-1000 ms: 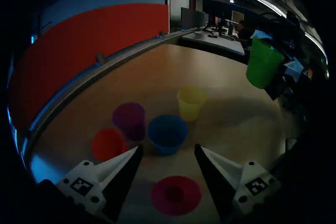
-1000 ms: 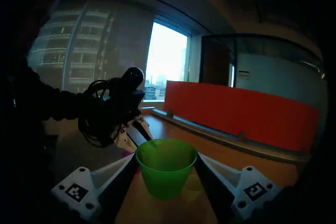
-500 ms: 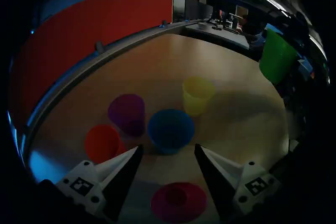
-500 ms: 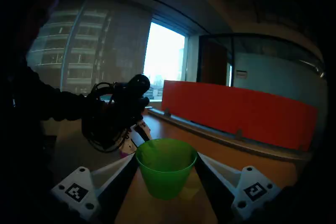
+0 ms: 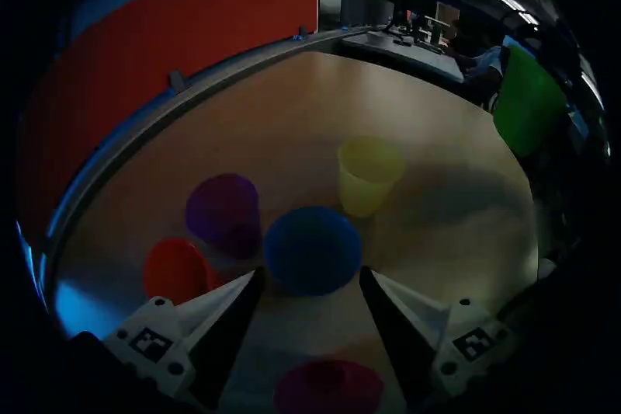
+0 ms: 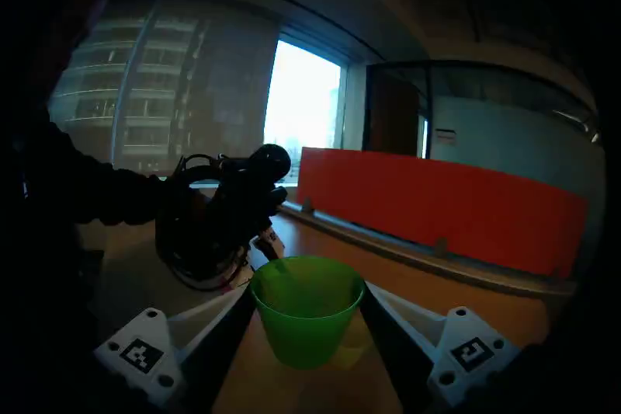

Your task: Pour water

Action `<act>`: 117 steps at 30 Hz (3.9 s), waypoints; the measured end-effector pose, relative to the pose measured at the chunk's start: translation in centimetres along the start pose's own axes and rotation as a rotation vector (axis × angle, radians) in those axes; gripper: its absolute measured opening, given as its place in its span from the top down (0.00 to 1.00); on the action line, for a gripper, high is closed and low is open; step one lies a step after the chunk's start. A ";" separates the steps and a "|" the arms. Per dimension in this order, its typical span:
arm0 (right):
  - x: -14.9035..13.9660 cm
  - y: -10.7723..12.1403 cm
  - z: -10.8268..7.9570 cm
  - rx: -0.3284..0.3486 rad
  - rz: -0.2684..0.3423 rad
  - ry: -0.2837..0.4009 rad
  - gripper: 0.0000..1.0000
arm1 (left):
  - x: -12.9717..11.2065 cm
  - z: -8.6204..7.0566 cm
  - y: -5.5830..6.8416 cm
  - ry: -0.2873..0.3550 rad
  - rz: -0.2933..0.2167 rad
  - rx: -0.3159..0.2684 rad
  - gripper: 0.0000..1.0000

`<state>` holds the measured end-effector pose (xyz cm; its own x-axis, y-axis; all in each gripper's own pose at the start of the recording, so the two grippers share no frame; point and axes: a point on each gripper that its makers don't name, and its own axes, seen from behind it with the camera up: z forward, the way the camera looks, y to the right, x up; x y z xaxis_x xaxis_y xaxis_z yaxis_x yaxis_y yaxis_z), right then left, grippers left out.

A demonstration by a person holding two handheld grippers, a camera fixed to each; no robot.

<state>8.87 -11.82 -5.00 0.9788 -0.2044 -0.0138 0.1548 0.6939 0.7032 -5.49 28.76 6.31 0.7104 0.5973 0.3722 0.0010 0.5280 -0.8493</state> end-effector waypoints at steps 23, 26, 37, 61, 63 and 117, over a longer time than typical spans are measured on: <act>-0.3 0.3 -0.4 -0.008 0.004 0.000 0.06 | 0.8 1.5 0.1 0.018 -0.052 -0.007 0.09; -0.4 0.3 -0.5 -0.010 0.003 -0.001 0.06 | 0.9 1.6 0.0 0.023 -0.053 -0.003 0.10; -0.3 0.4 -0.8 -0.016 0.003 -0.002 0.06 | 1.2 1.4 0.0 0.051 -0.068 -0.014 0.11; 1.9 -1.7 -0.3 -0.004 -0.021 0.012 0.06 | 6.0 -7.0 1.4 0.302 -0.037 0.020 0.11; 2.2 -2.0 -0.3 -0.001 -0.024 0.013 0.06 | 6.5 -8.1 1.3 0.333 -0.037 0.031 0.11; 5.6 -5.8 2.3 0.066 -0.029 0.045 0.08 | 11.1 -26.0 2.3 0.791 0.011 0.180 0.11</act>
<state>13.12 -18.53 -7.52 0.9793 -0.1915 -0.0656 0.1753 0.6405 0.7477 20.71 20.95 -1.26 0.9971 0.0345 -0.0682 -0.0742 0.6542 -0.7527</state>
